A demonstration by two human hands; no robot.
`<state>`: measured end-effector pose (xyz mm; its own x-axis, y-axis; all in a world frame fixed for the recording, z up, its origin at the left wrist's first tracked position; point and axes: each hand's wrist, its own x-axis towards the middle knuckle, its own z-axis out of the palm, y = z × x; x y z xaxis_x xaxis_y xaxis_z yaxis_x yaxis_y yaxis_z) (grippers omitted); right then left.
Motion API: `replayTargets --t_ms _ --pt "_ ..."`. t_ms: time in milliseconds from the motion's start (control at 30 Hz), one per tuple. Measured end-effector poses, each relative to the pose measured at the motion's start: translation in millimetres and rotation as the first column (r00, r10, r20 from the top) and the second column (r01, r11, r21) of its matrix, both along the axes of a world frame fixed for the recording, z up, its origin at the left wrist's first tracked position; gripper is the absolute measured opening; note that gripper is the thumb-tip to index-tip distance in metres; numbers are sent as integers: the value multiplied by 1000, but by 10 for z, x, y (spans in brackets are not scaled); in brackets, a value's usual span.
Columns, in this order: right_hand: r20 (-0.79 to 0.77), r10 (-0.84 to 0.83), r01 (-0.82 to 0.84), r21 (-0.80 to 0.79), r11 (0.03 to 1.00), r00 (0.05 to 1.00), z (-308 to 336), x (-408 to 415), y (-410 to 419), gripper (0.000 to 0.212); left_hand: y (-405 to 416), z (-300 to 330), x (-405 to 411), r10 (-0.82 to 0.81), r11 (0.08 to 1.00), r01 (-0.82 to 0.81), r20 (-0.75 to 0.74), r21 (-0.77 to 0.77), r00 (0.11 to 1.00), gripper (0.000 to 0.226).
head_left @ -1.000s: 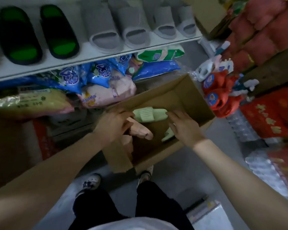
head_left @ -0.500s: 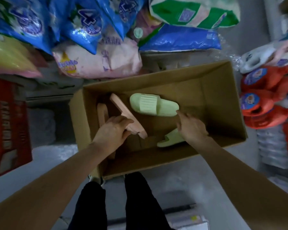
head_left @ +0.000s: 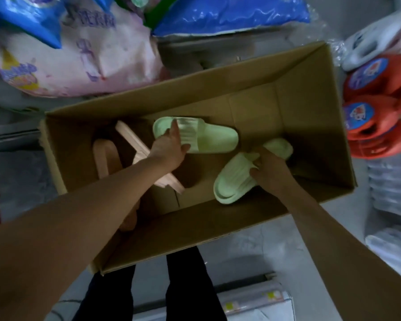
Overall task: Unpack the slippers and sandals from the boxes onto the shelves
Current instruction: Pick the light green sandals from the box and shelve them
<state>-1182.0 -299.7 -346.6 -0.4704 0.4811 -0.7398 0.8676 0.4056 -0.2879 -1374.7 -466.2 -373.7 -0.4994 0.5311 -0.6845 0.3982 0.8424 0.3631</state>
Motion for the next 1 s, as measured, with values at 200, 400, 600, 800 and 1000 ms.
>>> replayTargets --t_ms 200,400,600,800,1000 --pt "-107 142 -121 185 975 984 40 150 339 39 389 -161 126 396 912 -392 14 -123 918 94" --pt "-134 58 -29 210 977 989 54 97 380 34 228 -326 43 437 893 -436 -17 -113 899 82" --pt "-266 -144 184 133 974 953 203 -120 275 18 -48 -208 -100 -84 978 74 -45 -195 995 38" --pt "-316 -237 233 -51 971 919 102 -467 193 35 105 -47 -18 -100 993 111 -193 45 976 36" --pt "-170 -234 267 210 940 957 -274 -438 -185 41 312 -79 -110 -264 874 335 -235 352 936 63"
